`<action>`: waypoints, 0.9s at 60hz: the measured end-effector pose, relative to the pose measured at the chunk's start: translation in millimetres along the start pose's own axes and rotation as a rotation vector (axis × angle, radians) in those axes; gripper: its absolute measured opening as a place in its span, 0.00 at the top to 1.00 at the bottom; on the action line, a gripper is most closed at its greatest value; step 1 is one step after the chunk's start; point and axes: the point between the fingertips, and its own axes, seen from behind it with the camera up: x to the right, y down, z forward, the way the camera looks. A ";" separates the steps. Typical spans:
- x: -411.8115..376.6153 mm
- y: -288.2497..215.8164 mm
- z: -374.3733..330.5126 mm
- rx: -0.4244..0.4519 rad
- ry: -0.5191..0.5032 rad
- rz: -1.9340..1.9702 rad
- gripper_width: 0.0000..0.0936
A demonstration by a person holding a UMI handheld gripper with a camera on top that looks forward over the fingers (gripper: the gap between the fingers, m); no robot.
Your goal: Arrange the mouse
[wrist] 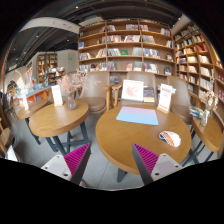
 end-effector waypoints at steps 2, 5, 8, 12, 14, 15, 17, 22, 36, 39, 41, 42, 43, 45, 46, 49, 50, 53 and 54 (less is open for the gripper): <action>1.4 0.5 0.0 -0.002 0.002 0.003 0.08; 8.3 1.4 1.6 -0.005 0.013 0.007 0.09; 18.9 2.7 3.5 -0.010 0.031 0.011 0.09; 38.3 6.5 8.9 -0.015 0.053 0.015 0.09; 48.7 7.8 11.6 -0.016 0.064 0.019 0.09; 54.3 8.9 12.7 -0.017 0.070 0.020 0.09; 65.9 10.9 14.2 -0.021 0.085 0.023 0.09; 95.8 15.3 17.7 -0.024 0.129 0.026 0.09; 174.2 33.3 21.5 -0.055 0.233 0.055 0.09; 191.5 37.5 21.8 -0.063 0.259 0.050 0.09; 202.5 39.9 22.2 -0.067 0.276 0.048 0.09; 207.6 41.5 22.6 -0.069 0.283 0.047 0.09; 212.7 42.8 23.1 -0.072 0.290 0.046 0.09; 222.1 45.8 24.3 -0.077 0.303 0.046 0.09; 226.4 47.3 25.2 -0.079 0.309 0.047 0.08; 238.0 51.4 28.3 -0.084 0.323 0.050 0.09; 241.5 52.7 29.6 -0.087 0.325 0.050 0.09; 251.4 57.5 34.3 -0.102 0.332 0.052 0.09; 254.0 58.8 35.9 -0.106 0.333 0.053 0.09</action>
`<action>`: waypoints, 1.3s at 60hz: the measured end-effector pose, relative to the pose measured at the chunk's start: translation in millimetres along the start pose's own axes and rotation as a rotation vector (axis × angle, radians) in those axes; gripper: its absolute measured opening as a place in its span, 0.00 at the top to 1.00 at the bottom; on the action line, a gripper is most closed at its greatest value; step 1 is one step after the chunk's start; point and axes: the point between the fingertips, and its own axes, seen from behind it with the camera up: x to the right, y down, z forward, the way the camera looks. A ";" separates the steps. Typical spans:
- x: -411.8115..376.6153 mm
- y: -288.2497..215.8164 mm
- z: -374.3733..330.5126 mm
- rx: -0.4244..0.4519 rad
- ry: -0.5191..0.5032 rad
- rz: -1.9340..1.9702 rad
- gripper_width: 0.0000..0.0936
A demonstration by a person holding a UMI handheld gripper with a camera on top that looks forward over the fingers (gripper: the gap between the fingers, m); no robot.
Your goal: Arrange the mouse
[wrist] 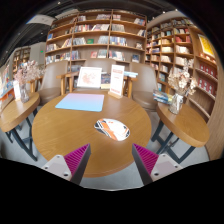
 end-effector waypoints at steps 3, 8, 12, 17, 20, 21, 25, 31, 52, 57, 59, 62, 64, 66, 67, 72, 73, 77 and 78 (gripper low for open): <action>5.8 2.1 6.9 -0.009 0.002 0.004 0.09; 14.7 2.8 17.6 -0.026 0.008 0.010 0.09; 22.5 3.5 30.2 -0.038 0.012 0.013 0.09; 25.8 2.1 42.2 -0.054 0.010 0.018 0.09; 25.6 0.9 49.5 -0.060 0.004 0.016 0.09; 25.4 0.1 52.6 -0.062 0.001 0.014 0.09; 23.0 -0.7 65.5 -0.076 -0.016 0.009 0.09; 24.9 -1.1 87.0 -0.099 -0.009 0.001 0.09; 30.3 -27.8 137.4 -0.120 -0.045 0.035 0.09; 33.6 -35.9 151.1 -0.121 -0.040 0.035 0.09; 35.3 -38.8 156.3 -0.122 -0.038 0.036 0.09; 37.8 -42.1 162.6 -0.127 -0.036 0.044 0.09; 39.4 -44.1 166.0 -0.129 -0.034 0.046 0.09; 40.3 -46.0 169.3 -0.128 -0.032 0.048 0.09; 40.7 -47.0 170.7 -0.127 -0.031 0.049 0.09; 42.2 -51.1 174.9 -0.113 -0.026 0.036 0.09; 42.0 -52.0 175.4 -0.109 -0.025 0.030 0.09; 39.9 -55.3 178.5 -0.095 -0.025 0.003 0.14; 38.3 -56.2 178.4 -0.093 -0.026 -0.002 0.18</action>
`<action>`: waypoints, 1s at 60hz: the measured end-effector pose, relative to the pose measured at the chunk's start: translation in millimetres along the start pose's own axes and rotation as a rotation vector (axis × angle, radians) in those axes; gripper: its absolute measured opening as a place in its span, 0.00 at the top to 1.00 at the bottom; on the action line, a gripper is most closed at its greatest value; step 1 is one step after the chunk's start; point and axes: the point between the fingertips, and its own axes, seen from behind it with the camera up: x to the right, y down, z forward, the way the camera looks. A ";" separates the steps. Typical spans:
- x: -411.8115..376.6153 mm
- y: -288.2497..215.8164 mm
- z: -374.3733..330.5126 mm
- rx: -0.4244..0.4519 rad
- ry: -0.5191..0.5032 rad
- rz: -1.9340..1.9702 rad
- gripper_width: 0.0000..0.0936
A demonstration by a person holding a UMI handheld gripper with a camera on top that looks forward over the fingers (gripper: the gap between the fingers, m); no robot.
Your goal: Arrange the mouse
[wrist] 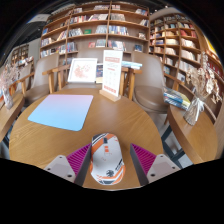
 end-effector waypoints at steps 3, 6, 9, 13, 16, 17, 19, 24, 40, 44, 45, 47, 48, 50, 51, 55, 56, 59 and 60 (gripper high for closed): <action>-12.2 1.8 2.2 -0.013 -0.048 0.000 0.49; -10.8 2.2 1.2 -0.025 -0.025 0.004 0.50; -9.3 1.0 -0.7 -0.037 0.000 -0.013 0.52; -18.6 -17.2 -4.8 -0.003 -0.009 -0.020 0.52; -27.4 -34.1 -10.7 0.008 -0.024 -0.002 0.52; -30.7 -40.7 -11.6 0.014 -0.028 0.009 0.52; -37.9 -55.8 -13.9 0.030 -0.038 0.029 0.52; -62.6 -96.7 -12.4 0.074 -0.049 0.018 0.52; -162.5 -143.4 71.0 0.012 -0.097 0.026 0.52; -180.2 -136.7 90.3 -0.024 -0.110 0.045 0.52; -183.9 -135.1 94.0 -0.032 -0.114 0.046 0.52; -190.6 -131.0 101.1 -0.045 -0.119 0.049 0.52; -192.7 -129.6 104.1 -0.051 -0.120 0.051 0.52; -195.4 -125.8 109.0 -0.062 -0.119 0.053 0.52; -196.2 -123.8 111.0 -0.068 -0.117 0.056 0.52; -199.0 -113.5 117.0 -0.088 -0.112 0.066 0.50; -199.5 -112.2 117.7 -0.090 -0.112 0.071 0.50; -200.1 -114.6 117.3 -0.075 -0.111 0.083 0.47; -199.1 -114.0 118.4 -0.079 -0.109 0.083 0.46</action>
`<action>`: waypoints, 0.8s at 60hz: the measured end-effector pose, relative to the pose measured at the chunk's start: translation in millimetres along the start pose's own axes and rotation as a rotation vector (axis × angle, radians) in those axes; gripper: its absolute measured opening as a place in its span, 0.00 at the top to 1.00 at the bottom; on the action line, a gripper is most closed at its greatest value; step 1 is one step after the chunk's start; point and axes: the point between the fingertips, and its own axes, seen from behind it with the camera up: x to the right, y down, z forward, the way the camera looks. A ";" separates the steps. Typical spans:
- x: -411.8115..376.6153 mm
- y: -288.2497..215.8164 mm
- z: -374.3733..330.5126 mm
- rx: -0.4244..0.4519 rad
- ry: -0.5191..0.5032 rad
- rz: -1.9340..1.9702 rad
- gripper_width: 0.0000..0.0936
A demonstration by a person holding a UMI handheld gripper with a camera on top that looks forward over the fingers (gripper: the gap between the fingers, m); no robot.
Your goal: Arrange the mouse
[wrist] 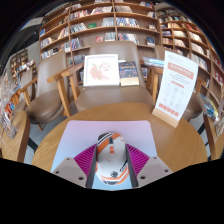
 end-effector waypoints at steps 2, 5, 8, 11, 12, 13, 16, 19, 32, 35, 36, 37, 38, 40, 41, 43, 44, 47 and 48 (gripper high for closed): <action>-0.8 2.4 -1.8 -0.008 -0.001 -0.002 0.43; 0.4 -2.9 -8.1 0.016 0.006 0.001 0.26; 3.4 -10.3 -21.4 0.044 0.018 0.005 0.08; 2.2 -13.1 -43.5 0.060 0.012 0.017 0.11; 2.6 -14.4 -51.6 0.068 0.008 0.020 0.10; 1.7 -15.1 -61.4 0.077 0.008 0.022 0.09; 3.4 -12.6 -90.0 0.094 0.007 0.012 0.09; 4.7 -5.3 -122.4 0.109 0.005 -0.002 0.09; 20.9 53.5 -247.9 0.168 0.010 -0.034 0.10; 25.0 74.0 -269.6 0.161 0.016 -0.024 0.09; 25.4 80.8 -276.2 0.157 0.013 -0.025 0.09; 25.8 87.4 -282.5 0.154 0.009 -0.027 0.09; 26.9 93.8 -288.6 0.151 0.007 -0.025 0.09; 30.2 107.4 -299.5 0.148 0.006 -0.016 0.09; 30.9 113.0 -305.1 0.147 0.006 -0.012 0.09; 33.1 123.0 -314.8 0.144 0.009 -0.009 0.09; 34.2 127.5 -319.3 0.144 0.011 -0.009 0.09; 37.5 138.4 -331.4 0.150 0.015 -0.013 0.09; 38.9 140.8 -335.0 0.156 0.018 -0.015 0.09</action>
